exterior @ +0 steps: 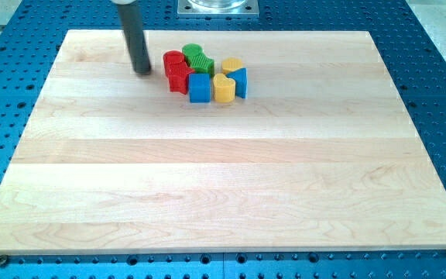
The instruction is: Go to the bottom right side of the triangle
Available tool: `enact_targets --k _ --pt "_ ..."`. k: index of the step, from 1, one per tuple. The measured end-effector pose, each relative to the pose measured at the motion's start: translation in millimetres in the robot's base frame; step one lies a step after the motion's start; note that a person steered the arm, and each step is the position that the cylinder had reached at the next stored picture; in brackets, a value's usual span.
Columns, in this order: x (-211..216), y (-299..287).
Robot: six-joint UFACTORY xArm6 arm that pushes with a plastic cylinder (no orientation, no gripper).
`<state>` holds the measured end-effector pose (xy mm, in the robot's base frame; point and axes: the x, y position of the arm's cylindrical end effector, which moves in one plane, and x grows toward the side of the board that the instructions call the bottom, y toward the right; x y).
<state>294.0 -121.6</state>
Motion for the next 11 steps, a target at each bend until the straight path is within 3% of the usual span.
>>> enact_targets --k 3,4,5,6,7,8,9,11 --pt "-10 22" --pt "3 -11" --pt "64 -72" --pt "125 -69" --pt "155 11" --pt "156 118" --pt "156 184" --pt "94 189"
